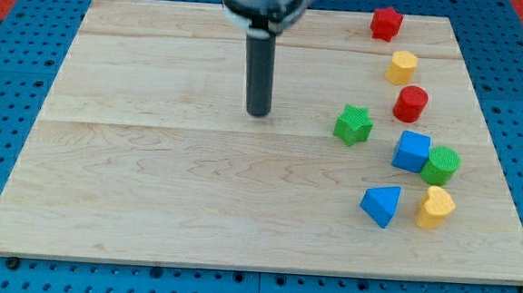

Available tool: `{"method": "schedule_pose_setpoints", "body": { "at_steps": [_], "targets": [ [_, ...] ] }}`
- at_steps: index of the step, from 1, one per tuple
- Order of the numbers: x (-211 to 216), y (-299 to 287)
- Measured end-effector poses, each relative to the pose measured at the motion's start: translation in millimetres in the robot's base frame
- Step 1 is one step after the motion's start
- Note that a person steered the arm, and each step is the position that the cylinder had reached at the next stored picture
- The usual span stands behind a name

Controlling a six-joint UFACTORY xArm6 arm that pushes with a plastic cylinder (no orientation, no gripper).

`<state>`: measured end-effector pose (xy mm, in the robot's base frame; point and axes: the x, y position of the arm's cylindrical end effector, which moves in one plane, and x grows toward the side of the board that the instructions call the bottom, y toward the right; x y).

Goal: Move your arm closer to the blue triangle

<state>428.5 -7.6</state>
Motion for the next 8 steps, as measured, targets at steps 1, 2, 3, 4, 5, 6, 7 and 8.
{"method": "schedule_pose_setpoints", "body": {
  "at_steps": [1,2,3,4,5,6,7,8],
  "targets": [
    [29,0],
    [72,19],
    [74,38],
    [104,60],
    [135,86],
    [127,93],
    [105,98],
    [101,124]
  ]
}}
